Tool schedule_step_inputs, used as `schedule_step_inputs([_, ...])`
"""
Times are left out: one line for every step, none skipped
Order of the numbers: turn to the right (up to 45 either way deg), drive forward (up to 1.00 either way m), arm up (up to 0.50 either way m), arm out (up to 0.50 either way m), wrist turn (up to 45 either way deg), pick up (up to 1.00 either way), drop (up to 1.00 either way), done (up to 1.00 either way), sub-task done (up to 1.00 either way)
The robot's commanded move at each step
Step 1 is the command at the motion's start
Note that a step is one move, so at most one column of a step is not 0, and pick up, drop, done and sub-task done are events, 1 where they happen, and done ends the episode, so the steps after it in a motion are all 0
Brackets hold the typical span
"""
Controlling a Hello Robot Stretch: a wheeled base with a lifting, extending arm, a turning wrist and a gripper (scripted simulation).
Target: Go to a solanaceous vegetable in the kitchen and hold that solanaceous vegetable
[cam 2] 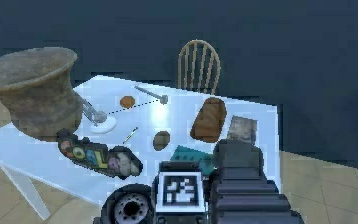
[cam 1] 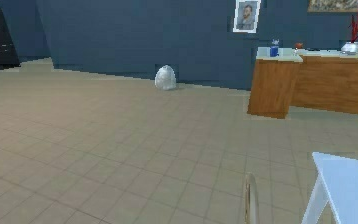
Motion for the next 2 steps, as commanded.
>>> schedule_step_inputs([0.0, 0.0, 0.0, 0.4, 0.0, 0.0, 0.0, 0.0, 0.0])
schedule_step_inputs([0.0, 0.0, 0.0, 0.0, 45.0, 0.0, 0.0, 0.0, 0.0])
